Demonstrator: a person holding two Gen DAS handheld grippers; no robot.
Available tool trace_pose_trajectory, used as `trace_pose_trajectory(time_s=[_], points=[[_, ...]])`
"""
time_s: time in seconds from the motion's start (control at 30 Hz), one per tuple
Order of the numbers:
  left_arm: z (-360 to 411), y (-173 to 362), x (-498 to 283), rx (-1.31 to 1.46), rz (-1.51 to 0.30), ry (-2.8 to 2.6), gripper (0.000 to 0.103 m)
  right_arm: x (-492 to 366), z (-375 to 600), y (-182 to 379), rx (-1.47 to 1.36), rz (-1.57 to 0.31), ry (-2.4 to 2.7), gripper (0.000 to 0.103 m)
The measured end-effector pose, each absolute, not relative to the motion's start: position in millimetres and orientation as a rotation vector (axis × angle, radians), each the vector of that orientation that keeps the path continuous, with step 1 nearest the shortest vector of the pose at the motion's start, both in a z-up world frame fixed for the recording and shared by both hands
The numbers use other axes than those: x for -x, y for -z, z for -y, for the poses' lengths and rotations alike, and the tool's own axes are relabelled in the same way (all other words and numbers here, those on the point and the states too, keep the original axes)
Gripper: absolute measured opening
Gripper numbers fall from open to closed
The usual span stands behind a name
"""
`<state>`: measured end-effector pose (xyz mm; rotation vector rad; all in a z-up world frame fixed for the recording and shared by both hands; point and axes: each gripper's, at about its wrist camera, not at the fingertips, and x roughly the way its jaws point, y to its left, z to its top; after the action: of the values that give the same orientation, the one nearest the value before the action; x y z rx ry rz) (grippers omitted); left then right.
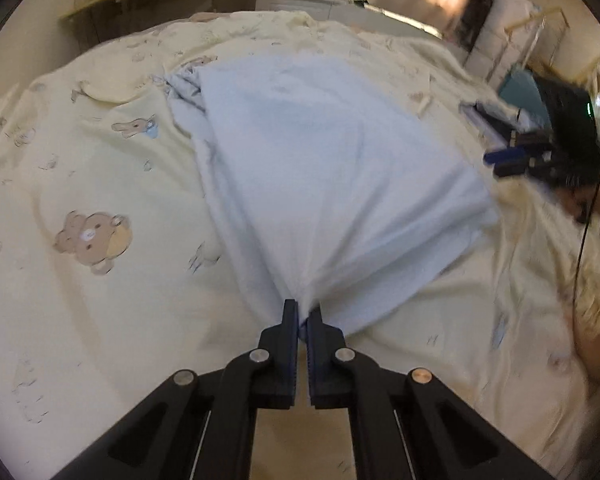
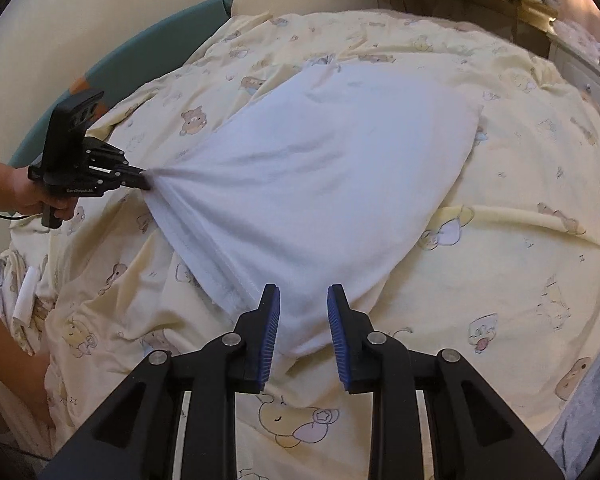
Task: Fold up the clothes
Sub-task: 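Lift the white shirt off the duvet with both grippers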
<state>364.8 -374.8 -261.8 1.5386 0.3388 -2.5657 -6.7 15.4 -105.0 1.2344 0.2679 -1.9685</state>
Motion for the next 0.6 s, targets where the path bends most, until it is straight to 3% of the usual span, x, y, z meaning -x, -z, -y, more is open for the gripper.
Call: trace_pose_trajectory(time_s=[0.1, 0.27, 0.33, 0.4, 0.43, 0.53, 0.6], points=[[383.4, 279.9, -379.0, -1.604, -0.391, 2.452, 0.003, 5.6, -16.4, 112.5, -1.265, -0.300, 1.953, 0.029], [379.6, 262.5, -386.2, -1.500, -0.457, 2.530, 0.003, -5.6, -11.8, 103.3, -1.202, -0.417, 1.949, 0.029], [369.3, 253.8, -377.8, -1.479, -0.404, 2.605, 0.008, -8.5, -4.8, 104.8, -1.189, -0.468, 1.934, 0.030], [354.4, 246.0, -363.2, -1.469, -0.319, 2.693, 0.029, -10.4, 3.4, 108.5, -1.183, -0.515, 1.916, 0.034], [347.4, 245.2, -355.0, -1.482, -0.270, 2.722, 0.034, -12.0, 8.6, 111.4, -1.174, -0.554, 1.906, 0.039], [332.2, 260.4, -333.8, -1.602, -0.078, 2.698, 0.037, -22.8, 25.6, 126.5, -1.108, -0.750, 1.847, 0.048], [333.8, 276.4, -327.5, -1.700, -0.060, 2.647, 0.037, -30.1, 32.0, 135.6, -1.049, -0.883, 1.833, 0.046]])
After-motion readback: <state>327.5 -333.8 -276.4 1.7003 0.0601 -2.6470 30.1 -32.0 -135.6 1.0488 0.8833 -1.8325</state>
